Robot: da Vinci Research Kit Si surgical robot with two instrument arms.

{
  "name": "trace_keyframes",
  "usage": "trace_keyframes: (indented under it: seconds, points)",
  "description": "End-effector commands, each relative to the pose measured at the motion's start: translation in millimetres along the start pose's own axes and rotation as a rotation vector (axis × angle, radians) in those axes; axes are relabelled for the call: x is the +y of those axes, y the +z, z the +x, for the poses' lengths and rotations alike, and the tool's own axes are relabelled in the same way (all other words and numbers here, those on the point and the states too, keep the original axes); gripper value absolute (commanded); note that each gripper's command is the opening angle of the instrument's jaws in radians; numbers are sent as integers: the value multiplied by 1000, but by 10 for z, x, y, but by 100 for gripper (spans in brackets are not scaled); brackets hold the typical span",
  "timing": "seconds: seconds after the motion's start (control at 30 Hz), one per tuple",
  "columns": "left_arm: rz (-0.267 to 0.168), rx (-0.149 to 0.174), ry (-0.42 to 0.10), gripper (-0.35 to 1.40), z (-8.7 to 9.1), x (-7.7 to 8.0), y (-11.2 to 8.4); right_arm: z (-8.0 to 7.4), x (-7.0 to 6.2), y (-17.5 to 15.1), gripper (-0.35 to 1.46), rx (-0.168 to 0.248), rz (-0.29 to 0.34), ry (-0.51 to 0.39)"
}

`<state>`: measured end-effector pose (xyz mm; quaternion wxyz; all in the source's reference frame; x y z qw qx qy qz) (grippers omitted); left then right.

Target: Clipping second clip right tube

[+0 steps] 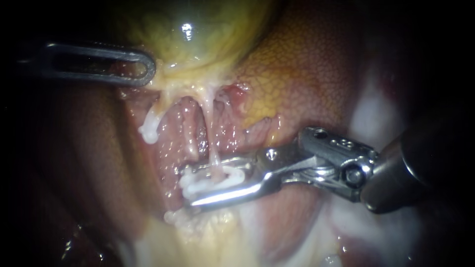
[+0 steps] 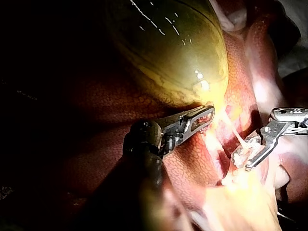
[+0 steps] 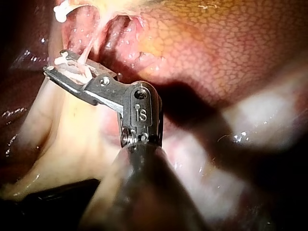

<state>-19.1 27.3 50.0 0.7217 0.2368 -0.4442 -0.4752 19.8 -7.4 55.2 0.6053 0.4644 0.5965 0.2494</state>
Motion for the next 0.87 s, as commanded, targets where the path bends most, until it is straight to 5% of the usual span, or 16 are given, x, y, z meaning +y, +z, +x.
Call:
trace_keyframes:
  seconds: [0.03, 0.23, 0.87]
  points:
    - [0, 0, 0, -35, 0, 0, 0, 0, 0, 0, -7, 0, 1, 5]
    - [0, 0, 0, -35, 0, 0, 0, 0, 3, -2, -35, -1, 1, 28]
    - [1, 0, 2, -35, 3, 2, 2, -4, 8, -3, -35, -4, 6, 61]
